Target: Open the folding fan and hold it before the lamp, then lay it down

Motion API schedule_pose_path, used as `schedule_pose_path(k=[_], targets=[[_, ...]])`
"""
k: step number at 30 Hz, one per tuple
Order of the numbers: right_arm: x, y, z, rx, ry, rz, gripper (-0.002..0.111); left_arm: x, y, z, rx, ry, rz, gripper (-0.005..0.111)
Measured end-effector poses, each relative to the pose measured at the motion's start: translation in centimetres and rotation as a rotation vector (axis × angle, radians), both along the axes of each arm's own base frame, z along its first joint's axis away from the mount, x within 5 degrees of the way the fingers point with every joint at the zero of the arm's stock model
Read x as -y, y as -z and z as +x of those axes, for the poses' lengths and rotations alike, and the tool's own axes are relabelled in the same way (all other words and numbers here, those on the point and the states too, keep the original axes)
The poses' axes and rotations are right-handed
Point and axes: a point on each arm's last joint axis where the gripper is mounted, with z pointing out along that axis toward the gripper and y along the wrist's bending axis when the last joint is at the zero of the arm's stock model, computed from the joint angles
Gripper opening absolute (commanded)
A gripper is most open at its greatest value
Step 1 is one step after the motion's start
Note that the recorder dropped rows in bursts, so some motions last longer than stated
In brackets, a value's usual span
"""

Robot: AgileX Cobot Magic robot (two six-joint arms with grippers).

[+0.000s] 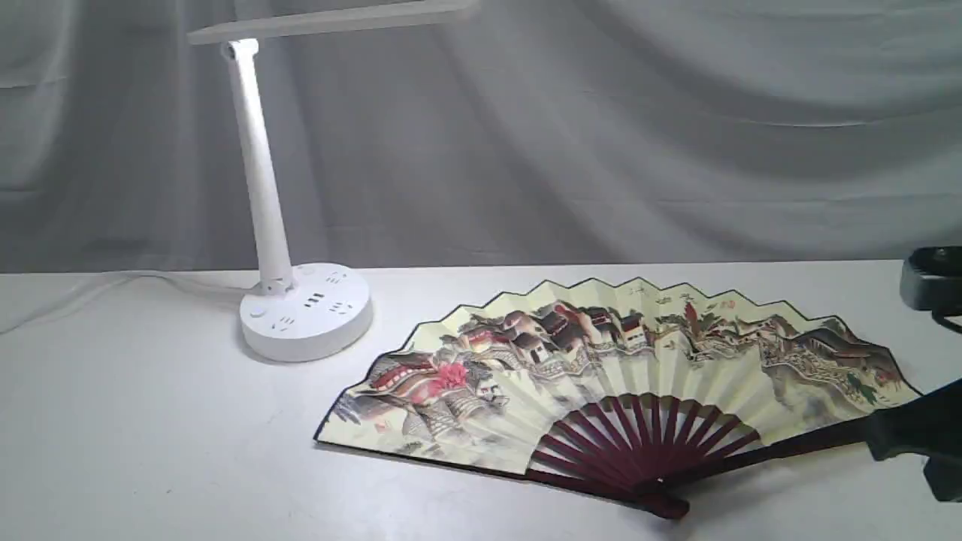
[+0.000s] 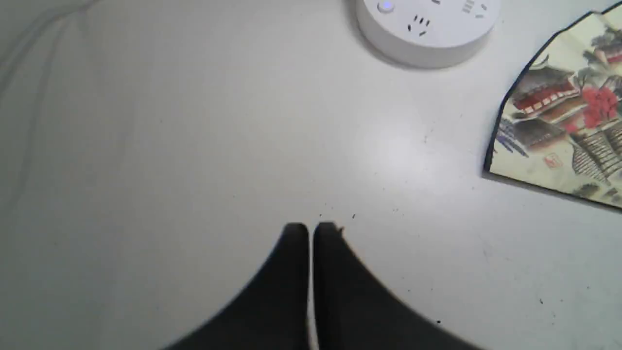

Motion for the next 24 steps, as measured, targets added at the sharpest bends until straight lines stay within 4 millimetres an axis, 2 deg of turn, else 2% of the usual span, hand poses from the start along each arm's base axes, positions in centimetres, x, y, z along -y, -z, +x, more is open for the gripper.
schedule_pose_path(k=[8, 14, 19, 24], targets=[[-0.2, -3.1, -1.6, 0.142, 0.001, -0.021, 0.0, 0.0, -2.8, -2.6, 0.14, 0.0, 0.009, 0.0], [-0.5, -4.9, -3.7, 0.255, 0.003, -0.037, 0.0, 0.0, -4.7, -5.0, 0.245, 0.002, 0.017, 0.0], [-0.9, -7.8, -6.3, 0.404, 0.004, -0.058, 0.0, 0.0, -6.4, -7.7, 0.356, 0.001, 0.018, 0.0], [-1.3, -10.6, -9.7, 0.569, 0.004, -0.081, 0.0, 0.0, -8.0, -11.0, 0.478, 0.0, 0.019, 0.0]])
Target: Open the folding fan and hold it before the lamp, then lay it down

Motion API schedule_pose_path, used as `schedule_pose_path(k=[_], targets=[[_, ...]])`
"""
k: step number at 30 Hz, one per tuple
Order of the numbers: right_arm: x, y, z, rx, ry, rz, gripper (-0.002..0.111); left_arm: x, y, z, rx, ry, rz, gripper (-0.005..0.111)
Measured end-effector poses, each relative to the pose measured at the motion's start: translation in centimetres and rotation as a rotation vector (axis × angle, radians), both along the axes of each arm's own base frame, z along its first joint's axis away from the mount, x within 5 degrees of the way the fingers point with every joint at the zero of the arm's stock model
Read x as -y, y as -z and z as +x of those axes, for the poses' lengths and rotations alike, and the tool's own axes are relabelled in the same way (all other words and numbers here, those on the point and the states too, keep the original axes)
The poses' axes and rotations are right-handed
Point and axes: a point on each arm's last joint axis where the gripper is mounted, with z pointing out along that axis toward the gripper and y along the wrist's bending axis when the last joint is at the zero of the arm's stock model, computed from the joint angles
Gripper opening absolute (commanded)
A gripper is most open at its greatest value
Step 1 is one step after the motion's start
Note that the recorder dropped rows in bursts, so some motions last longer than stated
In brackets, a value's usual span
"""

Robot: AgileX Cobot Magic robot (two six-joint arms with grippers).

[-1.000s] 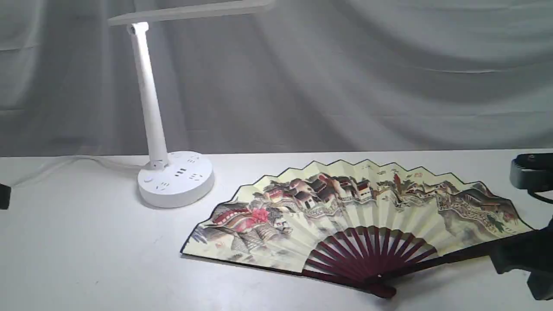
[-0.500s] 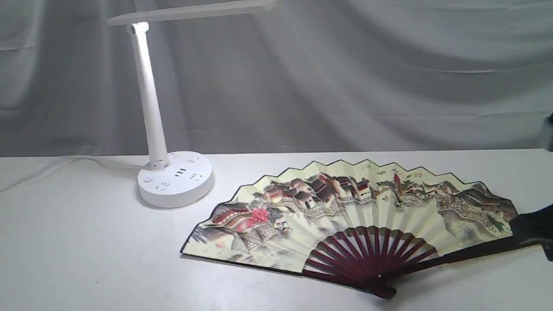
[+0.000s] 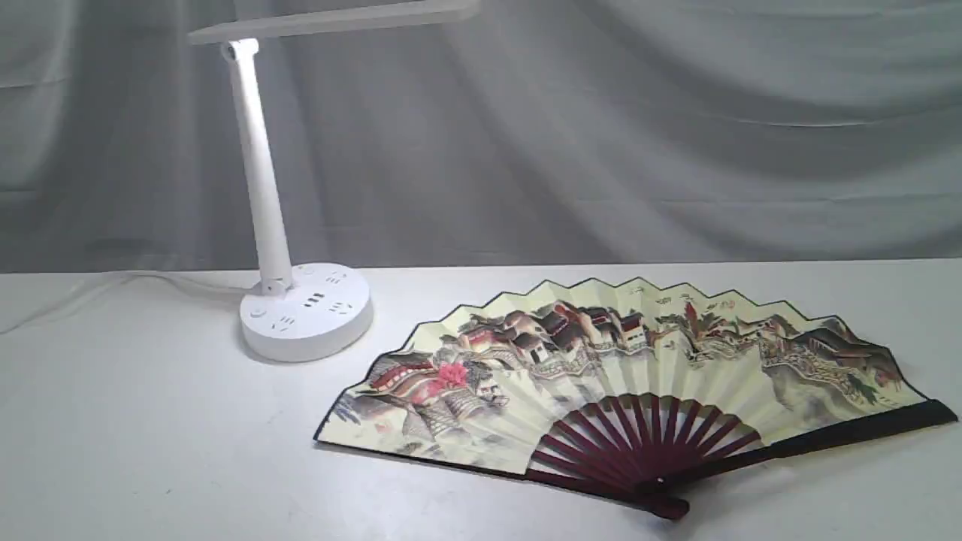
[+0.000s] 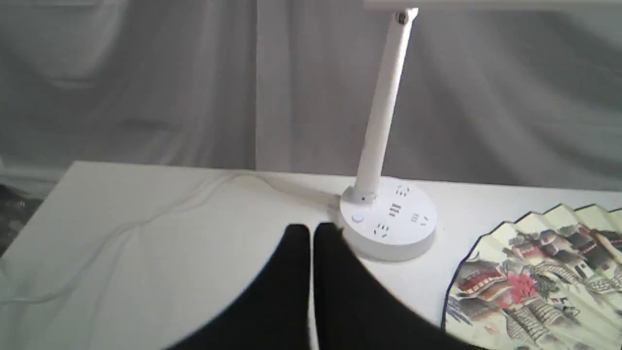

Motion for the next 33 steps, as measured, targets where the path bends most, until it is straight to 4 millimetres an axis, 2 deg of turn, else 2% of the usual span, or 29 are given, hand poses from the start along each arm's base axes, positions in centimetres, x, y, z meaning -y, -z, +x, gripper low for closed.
schedule_pose_path(k=[6, 10, 16, 23, 27, 33], targets=[[-0.7, -2.8, -5.2, 0.215, 0.0, -0.03, 0.0, 0.0, -1.0, -4.5, 0.14, 0.0, 0.001, 0.0], [-1.3, -3.9, -9.2, 0.354, -0.001, -0.05, 0.0, 0.0, -0.9, -7.6, 0.236, 0.0, 0.001, 0.0], [-2.0, -4.2, -14.2, 0.489, -0.003, -0.07, 0.0, 0.1, -0.6, -12.2, 0.38, -0.001, 0.003, 0.0], [-2.7, -3.3, -19.0, 0.597, -0.007, -0.088, 0.0, 0.1, 0.6, -16.2, 0.44, -0.002, 0.003, 0.0], [-2.9, -2.8, -21.1, 0.664, -0.001, -0.11, 0.0, 0.1, 0.9, -16.9, 0.45, -0.003, 0.005, 0.0], [-2.9, -1.9, -20.9, 0.61, 0.002, -0.114, 0.0, -0.1, 1.7, -16.4, 0.403, -0.014, 0.018, 0.0]])
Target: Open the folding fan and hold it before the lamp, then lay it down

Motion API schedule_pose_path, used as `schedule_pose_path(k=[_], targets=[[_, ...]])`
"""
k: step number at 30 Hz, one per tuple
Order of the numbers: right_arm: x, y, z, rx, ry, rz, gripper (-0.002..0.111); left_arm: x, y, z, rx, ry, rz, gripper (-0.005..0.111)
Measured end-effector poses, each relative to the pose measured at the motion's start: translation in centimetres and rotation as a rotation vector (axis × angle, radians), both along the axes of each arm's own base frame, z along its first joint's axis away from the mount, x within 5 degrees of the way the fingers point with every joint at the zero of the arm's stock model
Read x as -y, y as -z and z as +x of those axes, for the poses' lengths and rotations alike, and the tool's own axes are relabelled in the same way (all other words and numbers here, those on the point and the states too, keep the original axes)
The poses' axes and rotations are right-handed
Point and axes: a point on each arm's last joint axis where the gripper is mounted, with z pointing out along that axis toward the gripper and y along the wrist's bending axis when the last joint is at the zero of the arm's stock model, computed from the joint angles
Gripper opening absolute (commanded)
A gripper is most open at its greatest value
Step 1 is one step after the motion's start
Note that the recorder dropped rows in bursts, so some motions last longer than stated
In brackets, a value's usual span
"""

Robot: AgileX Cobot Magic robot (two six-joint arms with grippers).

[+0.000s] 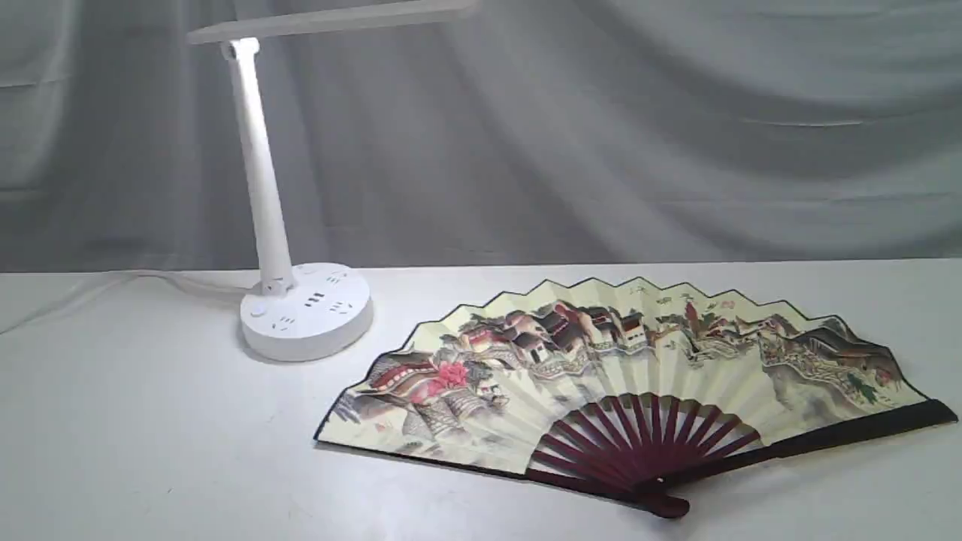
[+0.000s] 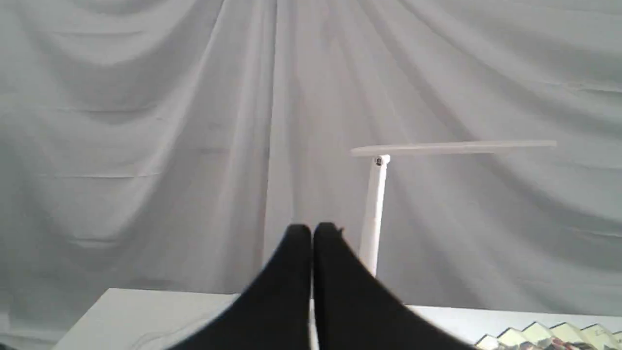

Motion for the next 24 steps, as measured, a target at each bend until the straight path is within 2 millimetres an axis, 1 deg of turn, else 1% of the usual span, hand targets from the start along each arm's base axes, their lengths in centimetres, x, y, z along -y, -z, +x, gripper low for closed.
schedule_pose_path(k=[5, 7, 12, 15, 17, 21, 24], targets=[[0.2, 1.1, 0.9, -0.051, 0.01, -0.001, 0.0, 0.0, 1.1, 1.0, -0.046, 0.005, 0.0, 0.0], [0.3, 1.4, 1.2, -0.06, 0.011, 0.0, 0.0, 0.0, 1.2, 1.2, -0.042, 0.009, 0.0, 0.0], [0.3, 1.2, 1.3, -0.039, 0.011, -0.003, 0.0, -0.1, 1.1, 1.5, -0.001, 0.042, 0.001, 0.0], [0.3, 1.1, 1.4, -0.012, 0.012, -0.006, 0.0, -0.1, 1.4, 2.1, 0.021, 0.046, 0.004, 0.0], [0.3, 1.0, 1.6, 0.008, 0.01, -0.005, 0.0, -0.1, 2.0, 2.9, 0.019, 0.047, 0.003, 0.0], [0.4, 2.0, 2.7, -0.001, 0.007, 0.0, 0.0, 0.1, 3.5, 4.0, -0.027, 0.066, -0.018, 0.0], [0.6, 3.3, 4.0, -0.024, 0.009, 0.004, 0.0, 0.3, 4.3, 4.8, -0.035, 0.084, -0.042, 0.0]])
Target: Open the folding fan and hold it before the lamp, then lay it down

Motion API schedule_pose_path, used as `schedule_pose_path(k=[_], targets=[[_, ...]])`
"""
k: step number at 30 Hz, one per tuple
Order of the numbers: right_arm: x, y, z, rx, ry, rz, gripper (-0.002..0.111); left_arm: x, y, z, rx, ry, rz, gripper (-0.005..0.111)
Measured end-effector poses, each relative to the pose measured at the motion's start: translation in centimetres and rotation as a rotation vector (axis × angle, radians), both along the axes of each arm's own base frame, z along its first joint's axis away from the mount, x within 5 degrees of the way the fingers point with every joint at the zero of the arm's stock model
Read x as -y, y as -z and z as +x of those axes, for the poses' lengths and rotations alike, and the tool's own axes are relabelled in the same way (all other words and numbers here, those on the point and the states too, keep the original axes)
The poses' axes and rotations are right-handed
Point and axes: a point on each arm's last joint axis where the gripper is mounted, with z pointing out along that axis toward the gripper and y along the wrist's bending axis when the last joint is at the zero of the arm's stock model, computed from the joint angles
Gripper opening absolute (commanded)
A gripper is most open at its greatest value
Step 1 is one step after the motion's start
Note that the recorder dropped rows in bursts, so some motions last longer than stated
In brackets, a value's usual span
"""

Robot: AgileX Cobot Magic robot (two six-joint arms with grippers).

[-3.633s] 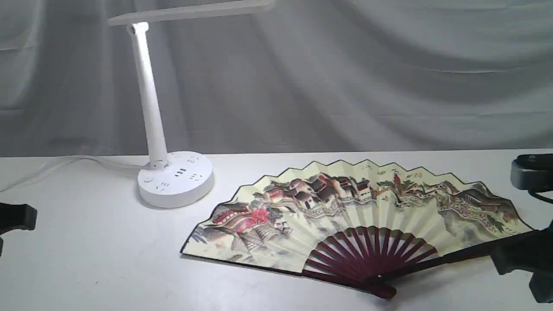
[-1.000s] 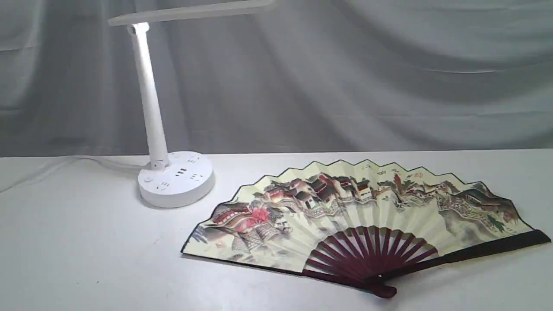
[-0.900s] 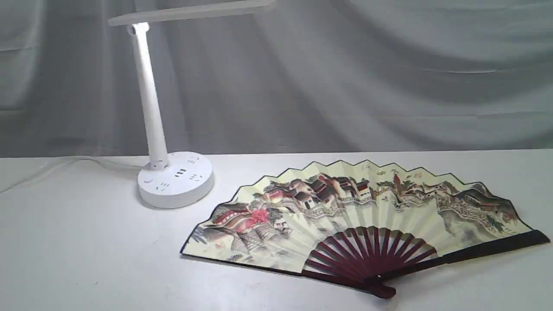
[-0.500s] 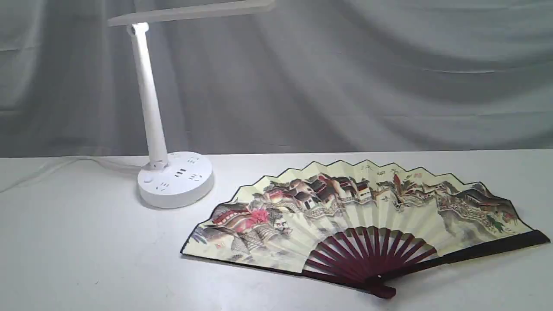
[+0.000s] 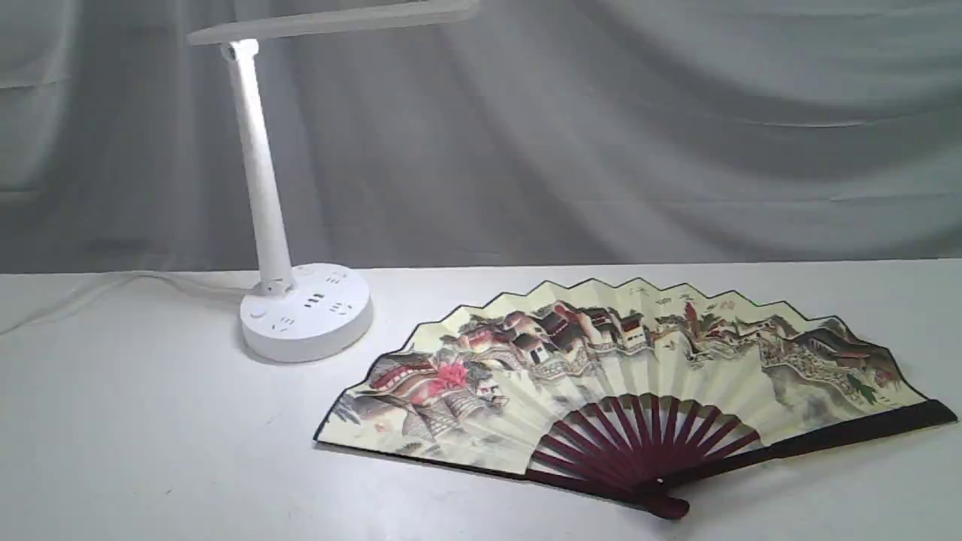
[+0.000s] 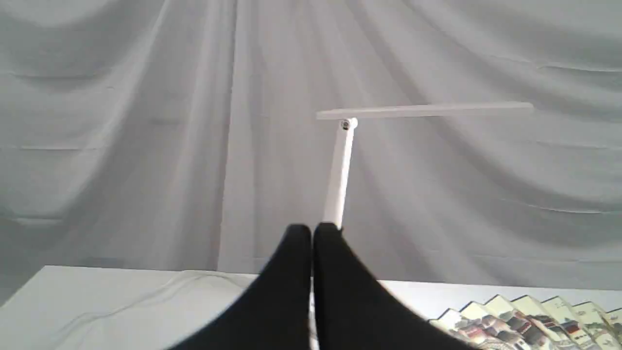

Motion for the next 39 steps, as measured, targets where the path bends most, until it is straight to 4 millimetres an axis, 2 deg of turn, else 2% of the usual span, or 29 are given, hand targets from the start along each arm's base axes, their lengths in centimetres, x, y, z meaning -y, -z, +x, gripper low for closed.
schedule_pose_path(k=[6, 10, 17, 20, 25, 30, 39], targets=[[0.5, 3.0, 2.8, 0.03, 0.01, -0.005, 0.0, 0.0, 2.3, 2.1, 0.044, -0.01, 0.006, 0.0], [0.6, 4.5, 3.9, 0.031, 0.011, -0.002, 0.0, -0.1, 4.8, 3.4, -0.002, -0.026, 0.042, 0.0], [0.9, 6.8, 5.4, 0.098, 0.014, -0.003, 0.0, 0.0, 7.9, 4.7, -0.019, -0.026, 0.052, 0.0], [1.0, 8.6, 6.1, 0.089, 0.016, -0.006, 0.0, 0.0, 9.4, 5.3, -0.019, -0.025, 0.054, 0.0], [1.2, 12.9, 7.1, 0.028, 0.02, -0.01, 0.0, 0.1, 12.0, 5.9, -0.031, -0.022, 0.055, 0.0], [1.2, 14.0, 7.2, -0.031, 0.02, -0.044, 0.0, 0.1, 12.9, 6.1, -0.047, -0.021, 0.056, 0.0], [1.2, 14.1, 7.2, -0.046, 0.02, -0.053, 0.0, 0.1, 12.9, 6.1, -0.051, -0.021, 0.059, 0.0]])
